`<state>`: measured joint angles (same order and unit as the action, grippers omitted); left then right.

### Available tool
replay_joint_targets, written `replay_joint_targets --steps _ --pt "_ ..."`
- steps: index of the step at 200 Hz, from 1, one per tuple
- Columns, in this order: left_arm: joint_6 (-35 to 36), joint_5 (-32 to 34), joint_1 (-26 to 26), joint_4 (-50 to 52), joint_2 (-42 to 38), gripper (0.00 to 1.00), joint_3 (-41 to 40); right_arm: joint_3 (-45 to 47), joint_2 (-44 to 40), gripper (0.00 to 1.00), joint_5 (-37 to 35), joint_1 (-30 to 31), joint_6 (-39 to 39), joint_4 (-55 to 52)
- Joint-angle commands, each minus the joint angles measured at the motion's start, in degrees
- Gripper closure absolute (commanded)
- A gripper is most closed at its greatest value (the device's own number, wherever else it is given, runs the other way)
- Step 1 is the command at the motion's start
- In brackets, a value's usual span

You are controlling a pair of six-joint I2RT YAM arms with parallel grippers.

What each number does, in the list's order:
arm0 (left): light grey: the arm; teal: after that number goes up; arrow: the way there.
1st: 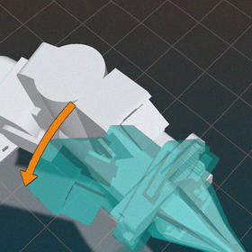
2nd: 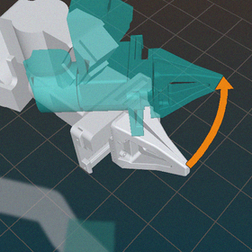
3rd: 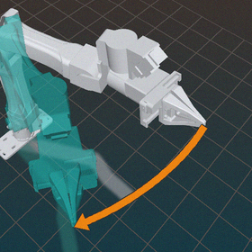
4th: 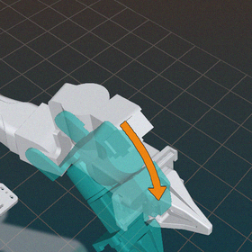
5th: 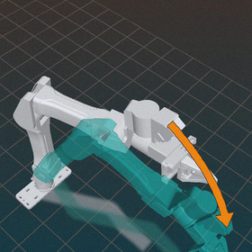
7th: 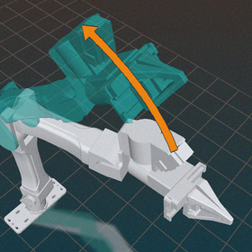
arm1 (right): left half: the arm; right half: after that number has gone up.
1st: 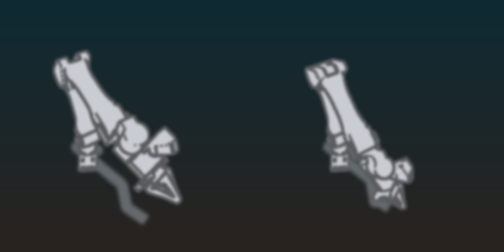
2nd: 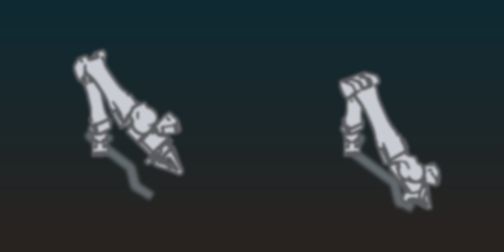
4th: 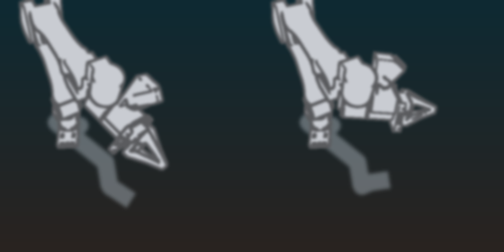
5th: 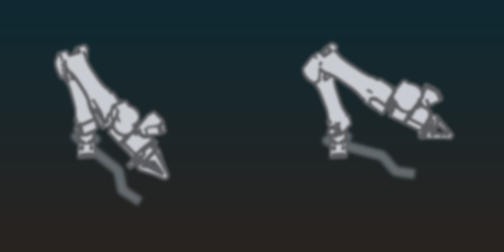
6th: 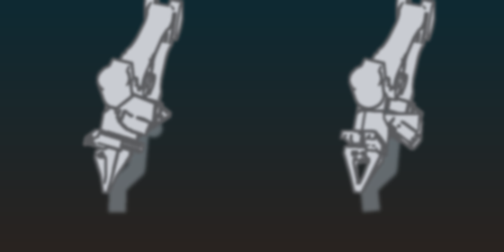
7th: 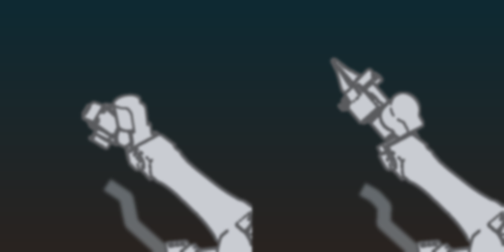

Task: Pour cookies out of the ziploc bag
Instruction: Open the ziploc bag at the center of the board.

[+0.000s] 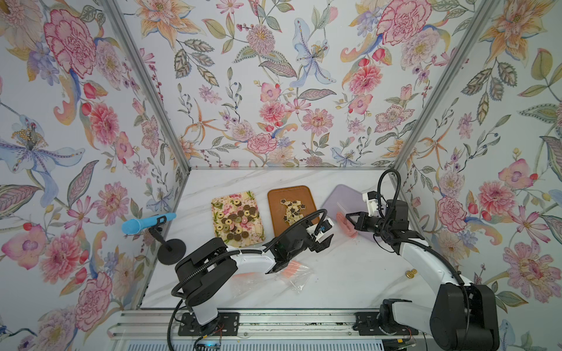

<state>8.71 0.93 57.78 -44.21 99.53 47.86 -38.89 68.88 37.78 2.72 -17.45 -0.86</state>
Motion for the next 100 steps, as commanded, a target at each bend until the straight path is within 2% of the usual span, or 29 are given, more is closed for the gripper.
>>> replay_joint_targets --steps 1,69,100 --pt "1.84 1.08 0.58 -2.73 2.25 0.12 -1.93 2.32 -2.88 1.00 -1.08 2.63 -3.42 0.84" --pt "-1.06 0.12 1.63 -10.99 6.71 0.10 -3.56 6.27 -4.16 1.00 -2.60 8.03 -5.46 3.73" --pt "-1.06 -4.62 1.65 -12.11 5.77 0.09 -5.66 8.09 -3.92 1.00 -2.52 10.11 -6.18 5.94"
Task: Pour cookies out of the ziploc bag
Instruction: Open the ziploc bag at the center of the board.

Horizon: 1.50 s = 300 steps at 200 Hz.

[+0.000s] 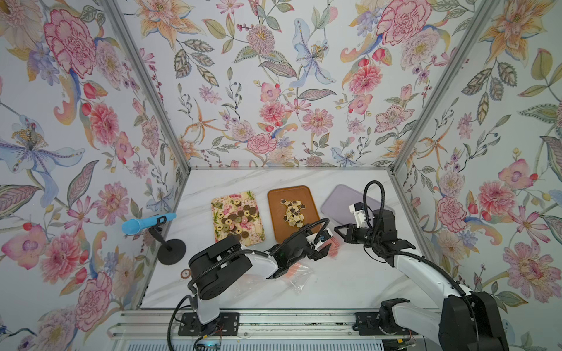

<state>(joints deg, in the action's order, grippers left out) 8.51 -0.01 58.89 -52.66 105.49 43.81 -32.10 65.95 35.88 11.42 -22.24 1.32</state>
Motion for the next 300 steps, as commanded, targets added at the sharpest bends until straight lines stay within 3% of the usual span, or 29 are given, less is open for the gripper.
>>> replay_joint_targets --steps 1,18,76,175,229,262,300 --pt "-0.87 -3.90 0.53 -3.58 -0.20 0.09 -1.62 1.27 -1.00 1.00 -0.67 1.50 -1.44 3.90" --pt "-2.60 -6.21 0.52 -0.97 -0.13 0.09 -0.78 2.16 -1.00 1.00 -0.96 2.31 -1.91 5.21" --pt "-8.36 -3.68 0.39 -2.18 2.50 0.13 0.74 3.35 -2.35 1.00 -1.24 4.26 -2.37 7.30" --pt "-9.85 -4.82 -0.26 -4.01 4.51 0.17 2.74 3.88 -2.10 1.00 -0.12 6.37 -2.99 8.59" --pt "-12.02 -9.15 -1.32 -3.60 5.73 0.40 4.10 3.54 -1.34 1.00 0.43 7.56 -3.08 9.45" --pt "-12.73 -11.91 -2.01 -3.38 5.96 0.64 3.98 3.62 -1.77 1.00 -0.26 8.17 -3.16 9.31" --pt "-12.14 -12.47 -2.21 -3.15 5.88 0.77 3.96 3.62 -2.68 1.00 -1.21 8.44 -2.72 8.22"
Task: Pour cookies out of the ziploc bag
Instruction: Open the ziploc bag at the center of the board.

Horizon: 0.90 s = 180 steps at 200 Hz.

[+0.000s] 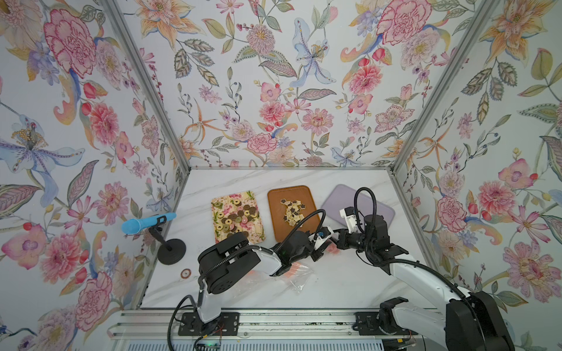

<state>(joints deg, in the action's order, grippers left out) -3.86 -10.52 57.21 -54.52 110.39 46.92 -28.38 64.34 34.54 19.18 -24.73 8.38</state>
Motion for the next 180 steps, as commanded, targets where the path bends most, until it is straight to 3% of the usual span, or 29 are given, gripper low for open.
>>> replay_joint_targets --steps 1,37,76,112,129,153,172,180 --pt "0.24 -2.00 -0.52 -1.29 0.98 0.78 0.83 -0.10 -1.10 1.00 0.10 0.68 -0.19 1.18" --pt "1.11 -1.78 -0.61 -0.76 0.24 1.00 0.29 -0.19 -1.32 1.00 -0.33 0.71 0.20 1.03" --pt "1.64 -1.69 -0.86 -0.61 -0.27 1.00 -0.51 -0.12 -2.04 1.00 -1.06 0.53 0.46 0.13" --pt "2.69 -1.88 -1.23 1.20 -1.08 1.00 -0.50 -0.07 -4.12 0.85 -2.91 -1.37 1.59 -1.33" --pt "3.06 -2.03 -1.37 1.94 -1.56 1.00 -0.60 -0.17 -4.65 0.88 -2.37 -2.71 2.17 -1.83" --pt "3.31 -2.22 -1.56 2.62 -1.68 0.96 -0.59 -0.29 -4.23 1.00 -1.67 -3.45 2.58 -2.28" --pt "3.24 -2.31 -1.58 2.67 -1.73 0.96 -0.68 -0.19 -3.33 1.00 -1.15 -3.45 2.36 -2.05" --pt "3.24 -2.40 -1.57 2.67 -1.73 0.96 -0.61 -0.18 -2.96 0.94 -1.01 -3.40 2.38 -2.11"
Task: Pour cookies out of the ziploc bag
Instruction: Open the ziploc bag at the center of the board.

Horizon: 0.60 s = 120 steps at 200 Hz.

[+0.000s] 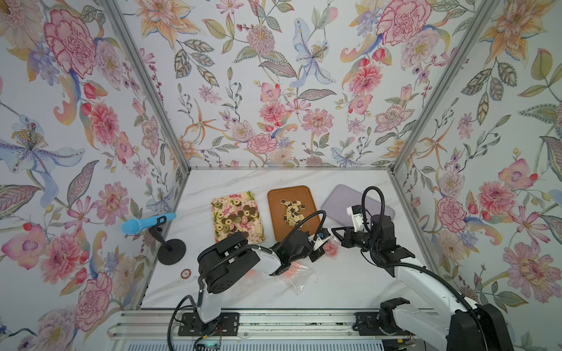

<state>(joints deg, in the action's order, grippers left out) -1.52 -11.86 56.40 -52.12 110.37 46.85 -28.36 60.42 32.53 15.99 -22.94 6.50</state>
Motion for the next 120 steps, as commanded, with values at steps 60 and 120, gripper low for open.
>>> replay_joint_targets --steps 60,120 --pt "0.82 -0.61 -0.75 0.51 -1.54 0.85 -0.12 -1.79 3.11 0.81 5.67 0.24 0.85 -1.40" --pt "1.12 -0.01 -0.75 1.02 -1.91 0.73 0.00 -2.18 3.48 1.00 4.70 0.81 1.85 -5.41"
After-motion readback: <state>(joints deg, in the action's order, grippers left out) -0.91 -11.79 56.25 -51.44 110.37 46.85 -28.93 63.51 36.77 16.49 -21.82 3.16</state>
